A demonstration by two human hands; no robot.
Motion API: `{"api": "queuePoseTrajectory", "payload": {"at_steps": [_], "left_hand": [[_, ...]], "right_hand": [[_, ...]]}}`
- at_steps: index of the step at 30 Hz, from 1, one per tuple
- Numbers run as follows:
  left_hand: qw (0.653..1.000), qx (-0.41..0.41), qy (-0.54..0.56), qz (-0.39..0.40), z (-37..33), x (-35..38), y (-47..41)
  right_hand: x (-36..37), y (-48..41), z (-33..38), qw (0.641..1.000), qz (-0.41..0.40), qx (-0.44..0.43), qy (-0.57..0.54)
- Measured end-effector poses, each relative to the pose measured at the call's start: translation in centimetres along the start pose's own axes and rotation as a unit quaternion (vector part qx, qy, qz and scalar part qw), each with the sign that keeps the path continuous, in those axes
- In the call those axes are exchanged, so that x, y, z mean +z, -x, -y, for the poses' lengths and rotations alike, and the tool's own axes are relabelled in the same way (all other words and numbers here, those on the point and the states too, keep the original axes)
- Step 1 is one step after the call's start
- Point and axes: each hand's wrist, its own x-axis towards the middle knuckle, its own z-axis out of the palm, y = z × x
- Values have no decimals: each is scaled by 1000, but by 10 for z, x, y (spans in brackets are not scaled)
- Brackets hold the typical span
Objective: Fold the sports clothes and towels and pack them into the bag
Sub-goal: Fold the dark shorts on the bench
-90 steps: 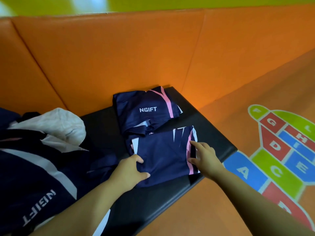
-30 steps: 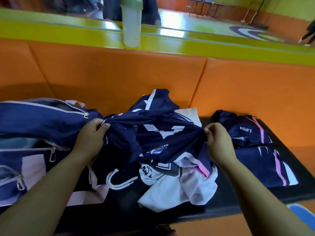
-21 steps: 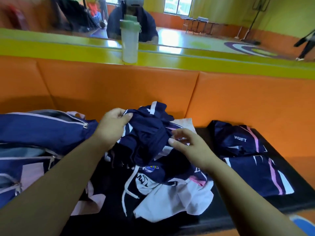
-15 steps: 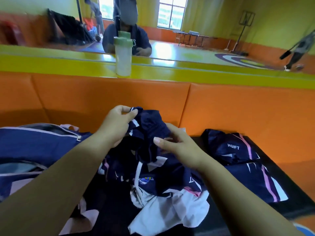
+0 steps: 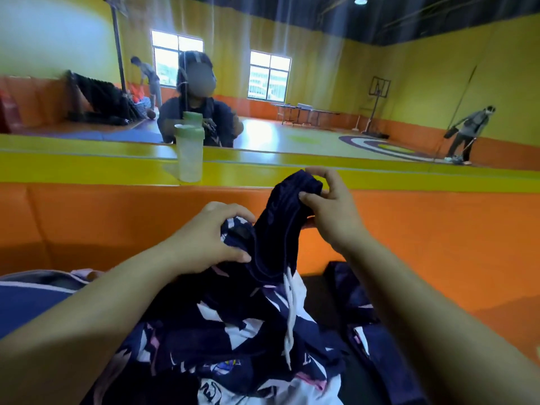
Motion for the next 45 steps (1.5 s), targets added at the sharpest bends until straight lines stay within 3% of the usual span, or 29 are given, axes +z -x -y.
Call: {"api": "queuePoseTrajectory", "payload": {"at_steps": [4, 7, 11, 15, 20, 25, 28, 35, 40, 45], "left_hand": [[996, 43, 8, -77, -5, -13, -15], [992, 10, 55, -110, -8, -35, -28], [994, -15, -12, -103, -18, -61, -37], [983, 25, -31, -179, -27, -65, -53], [975, 36, -16, -219, -41, -74, -69], [976, 57, 13, -210, -54, -84, -76], [983, 42, 41, -177, -56, -76, -80], [979, 25, 133, -150, -45, -68, -82], [974, 15, 192, -118, -43, -59, -81], [977, 16, 199, -79, -35, -68, -75]], "right_hand": [[-26, -10, 18, 997, -72, 2, 13], [-48, -15, 30, 993, -114, 37, 0], [-78, -20, 42, 990, -107, 72, -64], [-102, -22, 47, 986, -92, 52, 129], [-132, -21, 61, 930, -72, 9, 361], [-148, -17, 66, 958, -64, -29, 278], [-149, -17, 55, 987, -47, 9, 152], [-151, -12, 44, 995, -78, 53, 42], [-153, -10, 34, 996, -51, 76, -5], [-159, -4, 29, 998, -48, -45, 11]]}}
